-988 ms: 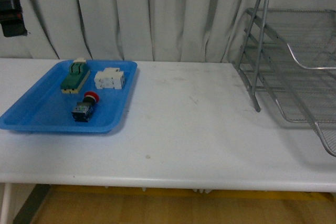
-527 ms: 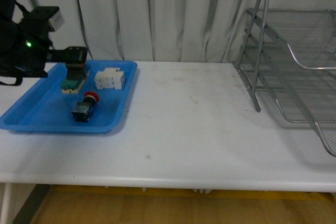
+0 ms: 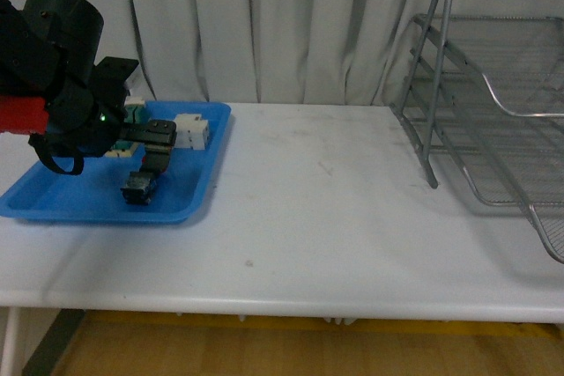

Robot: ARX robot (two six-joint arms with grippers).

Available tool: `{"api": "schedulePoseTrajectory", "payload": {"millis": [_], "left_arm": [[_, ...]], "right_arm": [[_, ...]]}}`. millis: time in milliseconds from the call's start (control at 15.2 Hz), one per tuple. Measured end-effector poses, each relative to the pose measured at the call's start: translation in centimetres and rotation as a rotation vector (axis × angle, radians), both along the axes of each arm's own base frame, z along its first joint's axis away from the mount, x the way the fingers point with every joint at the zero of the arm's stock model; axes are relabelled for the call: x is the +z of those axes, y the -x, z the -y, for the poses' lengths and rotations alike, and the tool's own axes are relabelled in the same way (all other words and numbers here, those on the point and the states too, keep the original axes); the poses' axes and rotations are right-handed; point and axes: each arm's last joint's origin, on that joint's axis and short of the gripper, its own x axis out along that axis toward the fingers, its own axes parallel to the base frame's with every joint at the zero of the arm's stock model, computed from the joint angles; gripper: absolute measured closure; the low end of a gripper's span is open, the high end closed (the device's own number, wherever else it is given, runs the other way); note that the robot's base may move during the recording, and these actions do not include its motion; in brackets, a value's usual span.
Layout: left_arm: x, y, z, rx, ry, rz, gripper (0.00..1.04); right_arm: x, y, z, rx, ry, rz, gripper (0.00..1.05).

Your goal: Place button on rack with both arms

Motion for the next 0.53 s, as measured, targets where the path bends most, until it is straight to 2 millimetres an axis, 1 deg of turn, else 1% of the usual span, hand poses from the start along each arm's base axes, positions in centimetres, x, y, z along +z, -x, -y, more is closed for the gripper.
{"api": "schedulePoseTrajectory", "payload": {"millis": [264, 527], "left_arm": [[-1.0, -0.9, -0.1, 0.024, 0.071, -0.037, 0.07], [-2.8, -1.2, -0.3, 0.032, 0.069, -0.08, 0.07]], "right_arm": [[0.0, 0.0, 0.0, 0.0, 0.0, 0.0, 0.06], [0.0, 0.0, 0.0, 0.0, 0.0, 0.0, 0.06]]}}
